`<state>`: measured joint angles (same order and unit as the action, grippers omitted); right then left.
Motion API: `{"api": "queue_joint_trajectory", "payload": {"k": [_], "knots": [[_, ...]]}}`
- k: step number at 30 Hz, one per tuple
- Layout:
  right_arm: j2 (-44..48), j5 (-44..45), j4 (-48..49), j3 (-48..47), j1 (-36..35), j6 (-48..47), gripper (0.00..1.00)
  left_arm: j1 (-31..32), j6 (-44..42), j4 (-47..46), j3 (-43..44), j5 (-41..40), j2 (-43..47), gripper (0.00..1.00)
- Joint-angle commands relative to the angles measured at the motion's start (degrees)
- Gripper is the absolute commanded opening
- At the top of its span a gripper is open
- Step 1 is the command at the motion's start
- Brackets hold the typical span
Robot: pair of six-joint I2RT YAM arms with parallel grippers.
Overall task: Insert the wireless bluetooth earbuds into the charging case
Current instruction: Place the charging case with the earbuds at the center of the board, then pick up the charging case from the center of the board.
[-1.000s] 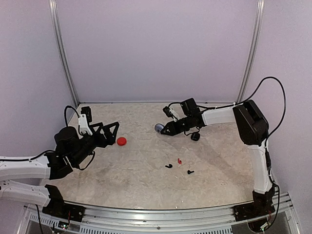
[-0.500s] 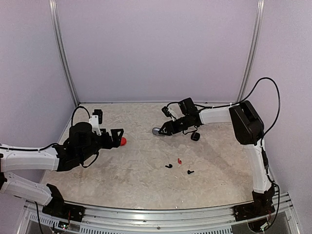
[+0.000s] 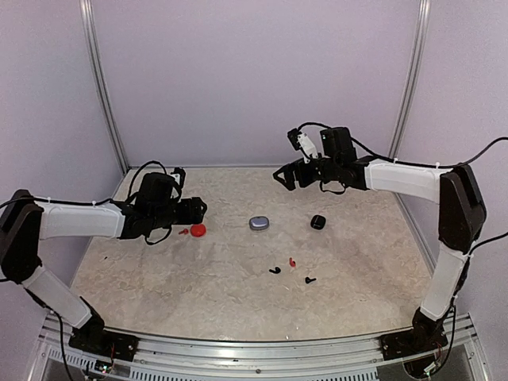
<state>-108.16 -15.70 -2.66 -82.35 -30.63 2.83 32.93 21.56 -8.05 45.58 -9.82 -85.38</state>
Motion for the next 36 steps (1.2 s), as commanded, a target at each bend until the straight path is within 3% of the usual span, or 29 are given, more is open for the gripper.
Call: {"api": "queue_joint_trajectory", "payload": {"k": [1,10,15,32,36], "knots": [[8.84,10.73,8.11,5.72,0.45,1.8,1.0,-0.19,4.06,7.48,7.05,0.34,-6.15,0.79],[18.08,2.07,7.76,12.98,0.53,5.75,1.0,1.31,9.37,12.5,13.61,-3.06,-17.21,0.72],[21.48,3.38,9.41,17.91,0.49,8.4,0.99,1.8,10.65,14.47,16.2,-5.51,-21.11,0.71],[21.85,2.95,10.56,20.14,0.49,15.27,1.0,2.05,12.08,17.91,19.17,-9.22,-25.3,0.71],[22.22,1.35,12.91,21.55,0.51,15.36,1.0,2.14,11.51,17.9,19.35,-8.77,-25.83,0.64]]}}
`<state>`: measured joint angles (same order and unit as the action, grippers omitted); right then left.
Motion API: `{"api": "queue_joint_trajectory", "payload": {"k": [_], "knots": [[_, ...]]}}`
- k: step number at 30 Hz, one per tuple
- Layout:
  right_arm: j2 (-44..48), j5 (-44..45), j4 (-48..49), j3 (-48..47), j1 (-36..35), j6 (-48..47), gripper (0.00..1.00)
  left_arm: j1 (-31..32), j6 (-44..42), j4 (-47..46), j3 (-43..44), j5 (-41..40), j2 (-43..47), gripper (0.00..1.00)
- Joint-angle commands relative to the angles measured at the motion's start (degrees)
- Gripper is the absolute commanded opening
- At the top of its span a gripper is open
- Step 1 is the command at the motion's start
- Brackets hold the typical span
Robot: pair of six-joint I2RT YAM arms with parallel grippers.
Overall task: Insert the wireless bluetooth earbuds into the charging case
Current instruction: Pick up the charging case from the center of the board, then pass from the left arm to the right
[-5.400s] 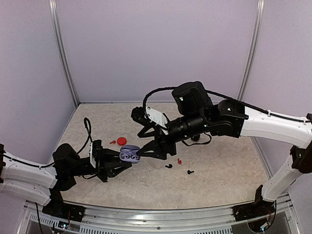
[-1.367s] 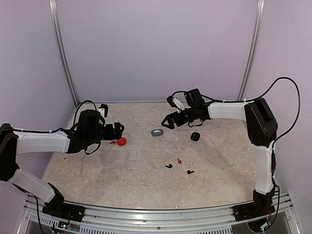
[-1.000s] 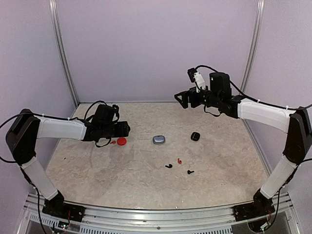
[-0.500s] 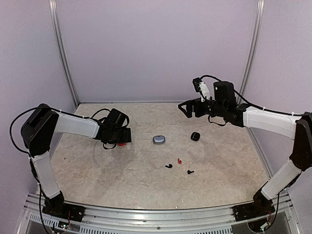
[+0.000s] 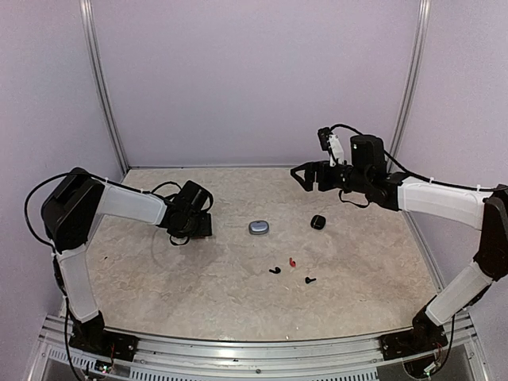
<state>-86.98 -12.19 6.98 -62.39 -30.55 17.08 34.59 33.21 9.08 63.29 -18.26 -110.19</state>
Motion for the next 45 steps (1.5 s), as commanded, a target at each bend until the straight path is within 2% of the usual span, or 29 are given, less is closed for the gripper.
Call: {"api": "queue_joint_trajectory", "payload": {"k": [1,7,9,14,18,25,30,36,40,45], "knots": [[0.79,-3.31,3.07,1.34,0.42,0.61,0.99,0.48,-0.23,0.76,1.66,-0.3,-1.06,0.62],[-0.8,-12.04,2.0,0.58,0.4,-1.26,1.0,0.61,-0.88,0.63,2.19,1.19,-0.74,0.43],[-0.95,-14.43,3.79,2.12,0.4,-0.21,1.0,1.16,-0.93,-0.36,1.72,1.91,0.38,0.41],[-3.46,-22.17,10.66,6.29,0.12,4.56,0.9,5.95,-4.19,-9.23,-1.85,6.03,8.64,0.41],[-5.55,-26.36,11.52,5.81,-0.6,6.69,0.82,13.5,-13.28,-15.79,-4.01,1.94,14.56,0.43],[-3.49,-28.5,6.3,2.26,-2.94,7.1,0.75,20.53,-25.1,-35.32,-17.19,0.57,23.95,0.46],[-0.76,-29.14,3.72,0.97,-5.47,6.88,0.74,25.39,-34.45,-46.2,-22.76,-1.77,27.73,0.49],[-1.62,-27.22,-4.02,-3.11,-9.7,3.92,0.68,29.01,-41.43,-49.77,-23.44,-4.88,27.52,0.49],[-3.0,-23.89,-10.11,-6.04,-12.48,0.49,0.63,30.48,-43.53,-49.96,-22.94,-6.6,26.64,0.49],[-3.54,-21.48,-13.05,-7.73,-15.15,-1.68,0.57,31.53,-44.56,-50.37,-22.62,-7.85,26.26,0.49]]}}
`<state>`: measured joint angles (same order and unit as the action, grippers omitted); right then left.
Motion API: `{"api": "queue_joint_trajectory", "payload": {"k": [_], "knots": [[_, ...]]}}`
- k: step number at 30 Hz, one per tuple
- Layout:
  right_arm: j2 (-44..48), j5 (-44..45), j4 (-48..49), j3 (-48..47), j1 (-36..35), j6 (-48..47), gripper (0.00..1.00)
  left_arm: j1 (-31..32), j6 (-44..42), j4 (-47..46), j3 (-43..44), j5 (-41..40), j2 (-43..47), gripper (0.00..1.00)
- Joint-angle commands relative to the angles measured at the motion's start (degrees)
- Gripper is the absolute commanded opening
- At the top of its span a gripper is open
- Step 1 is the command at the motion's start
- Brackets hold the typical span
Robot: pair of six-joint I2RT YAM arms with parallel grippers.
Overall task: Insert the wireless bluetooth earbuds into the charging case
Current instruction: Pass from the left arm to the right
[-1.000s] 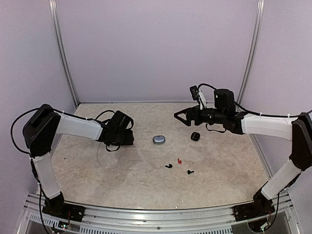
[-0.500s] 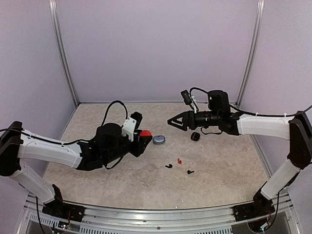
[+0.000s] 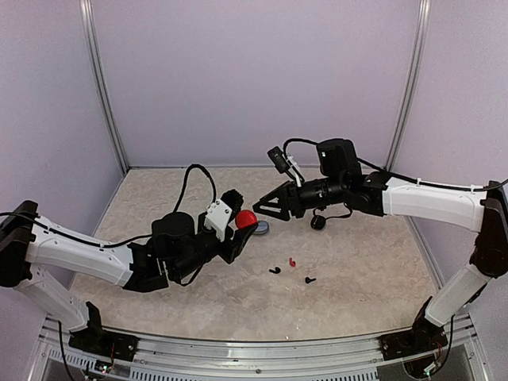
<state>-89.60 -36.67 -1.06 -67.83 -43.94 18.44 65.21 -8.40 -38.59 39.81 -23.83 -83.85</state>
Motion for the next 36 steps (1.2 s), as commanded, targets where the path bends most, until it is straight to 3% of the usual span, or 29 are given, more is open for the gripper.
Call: {"api": "queue_joint_trajectory", "payload": {"k": [1,9,17,22,28,32,36], "knots": [[-1.21,3.74,-5.69,-2.75,-2.16,-3.33,0.57,1.05,-3.11,-2.64,1.0,-2.46,-0.1,0.49],[-4.26,7.08,-8.95,-5.63,-4.92,-5.21,0.51,2.23,-4.95,-2.82,1.58,-3.77,-0.6,0.49],[-5.25,6.2,-9.13,-5.9,-5.32,-5.54,0.32,2.52,-5.38,-3.69,1.15,-4.7,-0.17,0.5],[-4.69,6.14,-9.5,-6.38,-5.33,-6.19,0.16,2.47,-5.14,-3.8,0.48,-4.91,0.5,0.61],[-3.18,7.59,-10.09,-6.7,-5.15,-6.85,0.11,2.54,-4.63,-4.35,-1.61,-4.74,2.59,0.8],[-1.66,8.59,-10.64,-6.54,-4.82,-9.01,0.09,2.39,-3.19,-5.13,-4.99,-1.79,5.58,0.83],[-0.2,7.91,-12.56,-6.6,-4.68,-13.04,0.07,0.68,-0.73,-3.71,-8.73,7.6,10.22,0.79]]}}
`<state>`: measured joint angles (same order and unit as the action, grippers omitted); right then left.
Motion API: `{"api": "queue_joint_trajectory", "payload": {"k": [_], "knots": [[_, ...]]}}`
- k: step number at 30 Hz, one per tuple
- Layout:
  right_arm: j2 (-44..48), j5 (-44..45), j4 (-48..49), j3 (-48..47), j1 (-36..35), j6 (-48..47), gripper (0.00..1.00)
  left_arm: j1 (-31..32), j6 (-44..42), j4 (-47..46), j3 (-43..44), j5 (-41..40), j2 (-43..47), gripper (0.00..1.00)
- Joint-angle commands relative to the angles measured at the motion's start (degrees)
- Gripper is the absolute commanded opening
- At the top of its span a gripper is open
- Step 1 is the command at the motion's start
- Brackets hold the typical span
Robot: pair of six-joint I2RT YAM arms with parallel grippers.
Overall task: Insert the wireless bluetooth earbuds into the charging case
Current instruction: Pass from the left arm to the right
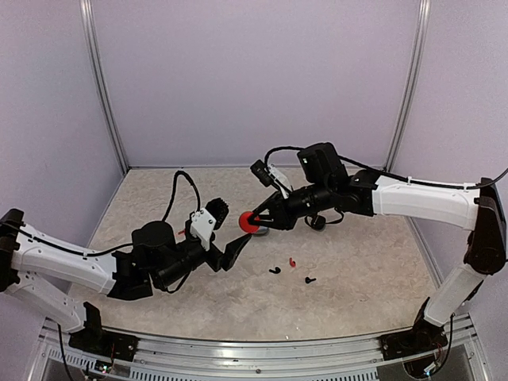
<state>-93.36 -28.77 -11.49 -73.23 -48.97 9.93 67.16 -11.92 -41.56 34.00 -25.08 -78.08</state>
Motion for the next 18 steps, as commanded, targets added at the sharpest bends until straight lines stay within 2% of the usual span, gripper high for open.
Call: {"api": "queue_joint_trajectory", "payload": {"k": [1,5,9,13,18], "knots": [[3.95,-0.9,-2.72,-1.21,0.34,-5.78,0.07,-2.34,3.88,0.28,-3.71,12.38,5.98,0.77],[5.87,-5.76,-4.56,-0.42,0.2,-11.59,0.08,-7.92,7.77,3.74,-5.91,27.51,12.45,0.72],[6.65,-9.93,-7.53,-0.54,-0.04,-15.58,0.09,-10.12,9.13,4.2,-5.95,31.61,16.16,0.63],[7.16,-11.13,-9.29,-0.89,-0.42,-17.56,0.09,-11.86,11.3,7.54,-2.75,38.42,13.93,0.53],[7.4,-12.05,-10.48,-1.39,-0.9,-18.76,0.09,-12.55,13.73,7.96,-0.85,45.18,10.67,0.46]]}}
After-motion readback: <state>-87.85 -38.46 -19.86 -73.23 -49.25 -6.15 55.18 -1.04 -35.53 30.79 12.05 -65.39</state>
